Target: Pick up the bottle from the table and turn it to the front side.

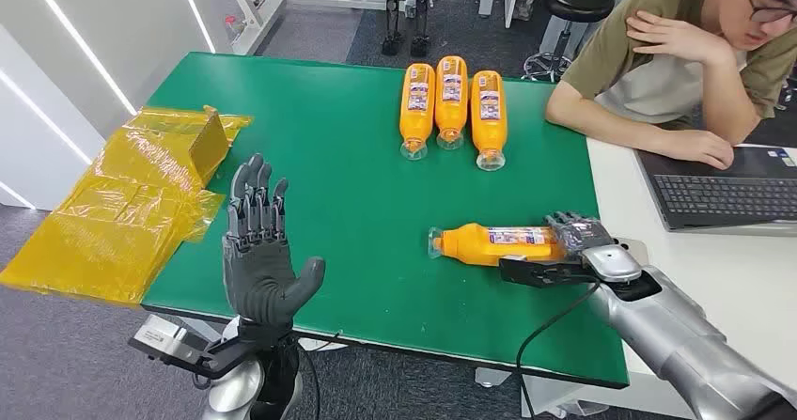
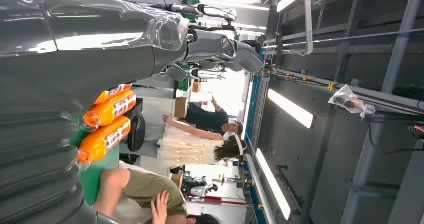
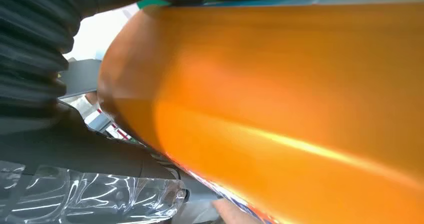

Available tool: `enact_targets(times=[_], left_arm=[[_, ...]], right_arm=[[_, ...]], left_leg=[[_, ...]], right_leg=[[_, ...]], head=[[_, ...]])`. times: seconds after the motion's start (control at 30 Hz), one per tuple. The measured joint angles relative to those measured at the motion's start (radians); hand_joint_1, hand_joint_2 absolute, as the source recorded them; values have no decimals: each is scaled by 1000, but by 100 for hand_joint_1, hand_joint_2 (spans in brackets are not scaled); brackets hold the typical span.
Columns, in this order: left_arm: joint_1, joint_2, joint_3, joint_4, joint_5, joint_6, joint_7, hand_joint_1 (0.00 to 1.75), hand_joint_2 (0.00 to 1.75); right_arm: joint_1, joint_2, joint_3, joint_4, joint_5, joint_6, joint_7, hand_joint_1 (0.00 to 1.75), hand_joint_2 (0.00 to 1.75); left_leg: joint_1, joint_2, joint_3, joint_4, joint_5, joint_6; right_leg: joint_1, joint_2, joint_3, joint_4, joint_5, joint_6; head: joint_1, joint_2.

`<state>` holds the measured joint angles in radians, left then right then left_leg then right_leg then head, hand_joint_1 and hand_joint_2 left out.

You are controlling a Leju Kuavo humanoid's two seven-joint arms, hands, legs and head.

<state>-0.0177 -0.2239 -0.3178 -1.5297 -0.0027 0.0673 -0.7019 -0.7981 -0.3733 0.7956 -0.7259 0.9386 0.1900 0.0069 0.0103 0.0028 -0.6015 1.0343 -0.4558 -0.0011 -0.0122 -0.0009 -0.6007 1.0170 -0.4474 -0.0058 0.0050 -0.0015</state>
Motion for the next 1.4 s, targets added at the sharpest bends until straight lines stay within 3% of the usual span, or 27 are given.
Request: enact_targets(times=[0.47, 0.67, 0.73, 0.87, 0.97, 1.13, 1.4], left_arm=[[0, -2, 20, -1, -6, 19, 0, 0, 175], [0, -3, 21, -3, -21, 43, 0, 0, 175], [-1, -3, 20, -2, -24, 52, 0, 0, 175], [-13, -4, 12, 30, -11, 63, 0, 0, 175], [-30, -6, -2, 88, 22, 31, 0, 0, 175], [-57, -7, -32, 198, 48, -9, 18, 0, 175], [-98, -10, -69, 315, 56, -69, 50, 0, 175]], right_arm=[[-1, 127, 6, 113, -57, -206, -52, 175, 175], [70, 202, -75, 89, -183, -510, -125, 175, 175], [100, 229, -111, 63, -231, -587, -174, 175, 175], [187, 286, -204, -35, -390, -768, -384, 175, 175], [261, 329, -269, -129, -410, -860, -514, 175, 175], [382, 397, -379, -257, -368, -874, -618, 175, 175], [469, 443, -454, -343, -317, -874, -628, 175, 175]], left_leg=[[0, 0, 1, 0, 1, -1], [0, 0, -1, 0, 0, -1], [0, 0, -1, 0, 0, -1], [1, 0, -1, -1, 0, -1], [1, 0, -1, -1, 0, -1], [1, 0, -2, -1, 0, -1], [0, 0, -2, 0, 0, -1]], right_leg=[[0, 0, 0, 0, 0, 0], [0, 0, -1, 0, 0, 0], [1, 0, -2, 0, 0, -1], [1, 0, -3, 0, -1, -1], [1, 0, -3, 0, -1, -1], [1, 0, -3, 0, -1, 0], [0, 1, -3, 0, -1, 0]], head=[[0, 0], [0, 0], [0, 0], [0, 0], [0, 0], [0, 0], [0, 0]])
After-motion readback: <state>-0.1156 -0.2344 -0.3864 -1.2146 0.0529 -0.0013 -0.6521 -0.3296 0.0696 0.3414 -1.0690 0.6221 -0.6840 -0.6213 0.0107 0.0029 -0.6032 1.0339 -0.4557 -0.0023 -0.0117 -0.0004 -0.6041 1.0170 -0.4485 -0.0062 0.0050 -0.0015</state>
